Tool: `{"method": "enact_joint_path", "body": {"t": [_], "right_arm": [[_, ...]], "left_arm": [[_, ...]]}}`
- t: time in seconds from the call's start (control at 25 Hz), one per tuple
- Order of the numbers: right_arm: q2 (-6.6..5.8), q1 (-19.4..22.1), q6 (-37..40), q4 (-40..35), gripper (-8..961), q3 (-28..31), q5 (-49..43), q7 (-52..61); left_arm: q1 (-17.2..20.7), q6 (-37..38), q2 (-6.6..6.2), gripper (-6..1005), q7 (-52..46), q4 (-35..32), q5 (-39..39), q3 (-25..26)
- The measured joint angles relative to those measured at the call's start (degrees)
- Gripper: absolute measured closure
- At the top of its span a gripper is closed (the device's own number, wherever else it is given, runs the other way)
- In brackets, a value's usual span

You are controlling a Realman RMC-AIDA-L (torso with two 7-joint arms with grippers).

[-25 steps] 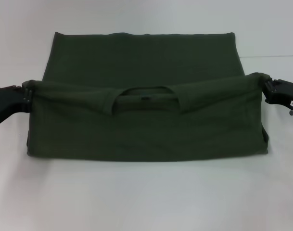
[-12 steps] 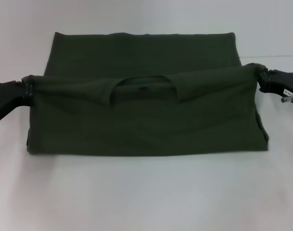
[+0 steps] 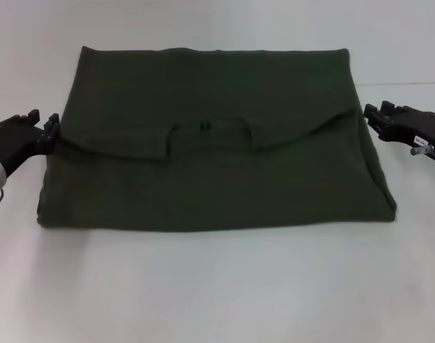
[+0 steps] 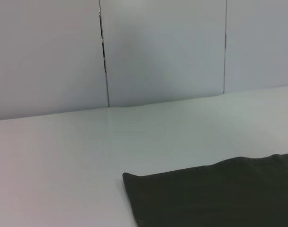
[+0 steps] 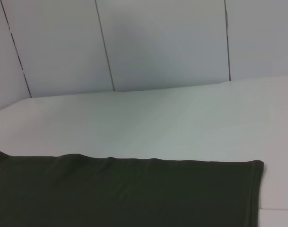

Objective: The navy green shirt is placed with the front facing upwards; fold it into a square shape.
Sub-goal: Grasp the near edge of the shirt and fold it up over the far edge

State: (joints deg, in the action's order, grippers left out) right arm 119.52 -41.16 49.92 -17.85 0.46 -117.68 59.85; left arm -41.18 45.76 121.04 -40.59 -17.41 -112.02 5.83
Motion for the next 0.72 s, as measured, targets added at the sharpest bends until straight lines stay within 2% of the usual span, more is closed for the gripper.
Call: {"method": "enact_joint_path", "body": {"t": [0.16, 0.36, 0.48, 0.56, 0.72], "right_arm": [[0.00, 0.0, -0.3, 0.0, 742, -0.2, 0.0, 0.0], [0.01, 0.4, 0.2, -0.1, 501, 0.1, 0.1, 0.8], [-0.16, 1.4, 3.1, -0.4, 262, -0.2, 0.1, 1.8], [-0.44, 2.3, 5.8, -0.5, 239, -0.3, 0.1, 2.2], [-0.48, 4.2, 11.2, -1.7, 205, -0.4, 0.0, 2.4]], "left_arm": [[-0.2, 0.0, 0.00, 724, 0.0, 0.0, 0.0, -0.1], [-0.3, 0.4, -0.25, 555, -1.1, 0.0, 0.4, 0.0], [-0.3, 0.5, -0.71, 411, -7.6, -0.8, 1.1, -0.6], [-0.1, 0.5, -1.34, 315, -14.7, -1.8, 1.0, -3.1], [1.3, 1.7, -2.47, 206, -27.2, -4.1, 0.9, -11.2]]}}
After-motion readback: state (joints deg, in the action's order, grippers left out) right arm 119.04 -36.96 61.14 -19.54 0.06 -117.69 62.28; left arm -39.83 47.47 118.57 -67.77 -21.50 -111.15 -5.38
